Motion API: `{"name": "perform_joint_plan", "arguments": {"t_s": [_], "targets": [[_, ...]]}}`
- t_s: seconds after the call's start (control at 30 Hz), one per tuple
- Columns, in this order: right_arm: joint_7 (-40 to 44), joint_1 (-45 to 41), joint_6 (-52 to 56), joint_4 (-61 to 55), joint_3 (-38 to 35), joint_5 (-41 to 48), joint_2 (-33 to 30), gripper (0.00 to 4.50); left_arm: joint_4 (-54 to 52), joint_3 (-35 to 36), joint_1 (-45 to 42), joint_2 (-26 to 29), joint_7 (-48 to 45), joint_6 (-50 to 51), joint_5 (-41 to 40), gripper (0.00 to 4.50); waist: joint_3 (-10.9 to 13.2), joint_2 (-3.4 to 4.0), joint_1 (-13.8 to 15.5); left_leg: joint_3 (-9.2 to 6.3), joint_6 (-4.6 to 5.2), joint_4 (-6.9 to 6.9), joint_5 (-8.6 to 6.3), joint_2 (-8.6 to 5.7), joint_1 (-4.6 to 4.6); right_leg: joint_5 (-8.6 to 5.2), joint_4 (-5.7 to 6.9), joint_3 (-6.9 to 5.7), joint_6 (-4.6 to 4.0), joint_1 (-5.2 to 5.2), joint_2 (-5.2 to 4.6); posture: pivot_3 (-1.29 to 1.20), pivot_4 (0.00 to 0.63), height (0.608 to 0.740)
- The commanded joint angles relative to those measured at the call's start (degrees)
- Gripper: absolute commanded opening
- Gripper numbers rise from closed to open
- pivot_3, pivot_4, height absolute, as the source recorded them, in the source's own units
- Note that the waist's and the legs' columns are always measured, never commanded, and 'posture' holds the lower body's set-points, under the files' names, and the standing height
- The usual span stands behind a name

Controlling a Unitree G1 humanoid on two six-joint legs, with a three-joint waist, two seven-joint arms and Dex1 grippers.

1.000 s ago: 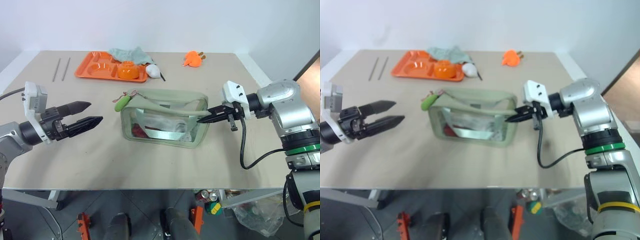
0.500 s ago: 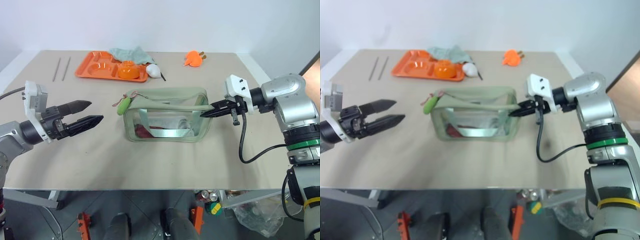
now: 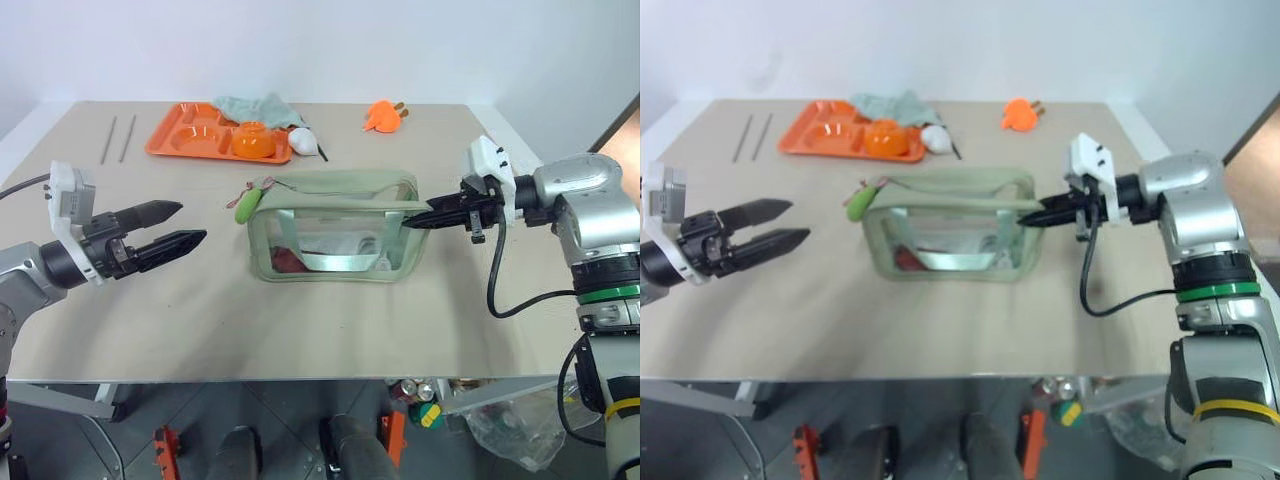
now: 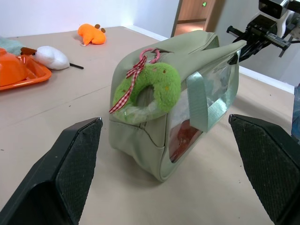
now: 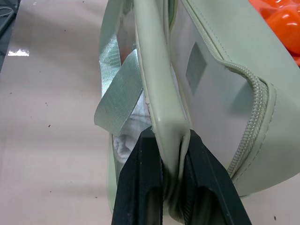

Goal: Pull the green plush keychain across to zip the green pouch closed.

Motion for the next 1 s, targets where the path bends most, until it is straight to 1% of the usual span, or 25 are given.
{"name": "perform_joint_plan", "arguments": {"t_s": [0.03,0.2,0.37,0.5,0.57,0.77,1.0], "targets": [[-0.16,0.78,0.58,-3.82,-2.53,1.21,-0.88,0.41,0.75,-1.00,-1.90,-0.38,-0.31,-0.87,0.41,4.50,0.00,0.00,0.00,0.00,0.00,0.00,0.00,0.00,0.00,0.00,0.00,0.00,0.00,0.00,0.00,0.00,0.150,0.740],[-0.58,3.79,1.15,-6.82,-1.19,0.49,-0.67,0.41,1.79,-2.05,-2.86,-0.83,-0.20,-1.55,1.44,4.50,-0.01,-0.02,-0.09,0.02,0.00,0.00,0.00,0.05,0.01,0.01,0.00,0.04,0.00,-0.01,0.07,0.00,0.150,0.740],[-2.26,6.05,2.12,-8.08,-0.42,-0.29,0.31,1.95,1.27,-2.03,-2.73,-0.99,-0.14,-1.23,1.31,4.50,-0.01,-0.01,-0.19,0.03,0.00,0.00,-0.01,0.19,0.04,0.03,0.01,0.06,-0.05,-0.02,0.21,0.00,0.150,0.740],[-4.04,6.08,1.81,-7.30,-1.03,-0.86,0.82,3.39,1.07,-1.68,-2.56,-0.71,-0.16,-0.90,1.01,4.50,-0.01,-0.01,-0.17,0.01,0.00,0.00,-0.01,0.23,0.04,0.07,0.01,0.06,-0.12,-0.02,0.27,0.00,0.150,0.740],[-3.69,6.13,1.74,-7.03,-1.51,-0.48,0.49,4.02,1.06,-1.58,-2.53,-0.61,-0.18,-0.81,0.92,4.50,-0.01,-0.01,-0.16,0.02,0.00,0.01,-0.01,0.23,0.04,0.07,0.01,0.06,-0.12,-0.02,0.27,0.00,0.150,0.740],[-2.56,5.63,1.40,-6.37,-3.45,0.70,-1.47,4.02,0.97,-1.60,-2.54,-0.51,-0.16,-0.66,0.89,4.50,-0.01,-0.01,-0.14,0.02,0.00,0.01,-0.01,0.23,0.03,0.07,0.00,0.07,-0.12,-0.02,0.27,0.00,0.150,0.740],[-0.72,6.23,4.02,-8.69,-7.50,3.78,-6.06,4.02,0.99,-1.39,-2.18,-0.56,-0.12,-0.68,0.92,4.50,0.00,-0.01,-0.02,0.04,0.00,0.01,-0.01,0.23,0.04,0.06,-0.01,0.08,-0.13,-0.02,0.27,0.00,0.150,0.740]]}}
